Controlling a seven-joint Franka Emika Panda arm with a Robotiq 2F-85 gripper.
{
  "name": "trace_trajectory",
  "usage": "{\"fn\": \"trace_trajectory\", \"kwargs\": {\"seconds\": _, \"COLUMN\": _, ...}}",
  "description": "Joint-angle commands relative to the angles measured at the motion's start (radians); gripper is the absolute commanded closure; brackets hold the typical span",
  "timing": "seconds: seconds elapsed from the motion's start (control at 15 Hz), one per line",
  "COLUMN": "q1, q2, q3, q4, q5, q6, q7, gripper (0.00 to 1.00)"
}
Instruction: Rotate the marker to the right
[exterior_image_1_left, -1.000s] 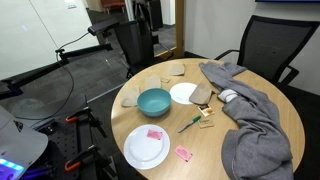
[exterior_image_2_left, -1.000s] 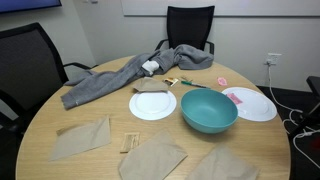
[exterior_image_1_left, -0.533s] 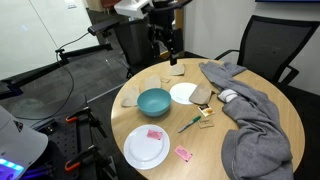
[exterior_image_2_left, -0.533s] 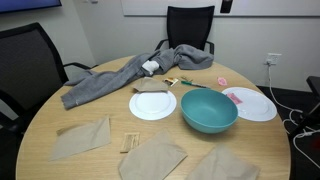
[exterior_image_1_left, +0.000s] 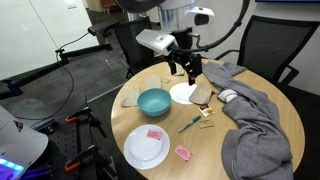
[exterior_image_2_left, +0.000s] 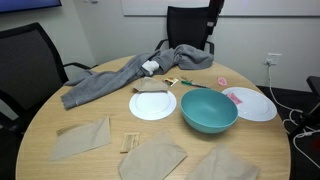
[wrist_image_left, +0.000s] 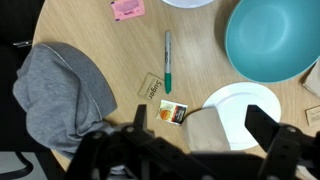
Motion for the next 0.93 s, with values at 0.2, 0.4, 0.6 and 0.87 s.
{"fn": "trace_trajectory", "kwargs": {"seconds": 0.2, "q1": -0.032, "q2": 0.188, "q3": 0.011, "q4": 0.103, "q5": 0.005, "q6": 0.063, "q7": 0.011, "gripper": 0.00}}
{"fn": "trace_trajectory", "kwargs": {"seconds": 0.4, "q1": -0.035, "q2": 0.266, "q3": 0.014, "q4": 0.156, "q5": -0.001, "q6": 0.061, "q7": 0.026, "gripper": 0.00}}
{"fn": "trace_trajectory", "kwargs": {"seconds": 0.6, "q1": -0.036, "q2": 0.332, "q3": 0.016, "q4": 0.205, "q5": -0.003, "q6": 0.049, "q7": 0.040, "gripper": 0.00}}
{"fn": "trace_trajectory", "kwargs": {"seconds": 0.87, "q1": -0.049, "q2": 0.387, "q3": 0.026, "q4": 0.231, "q5": 0.011, "q6": 0.041, "q7": 0.058, "gripper": 0.00}}
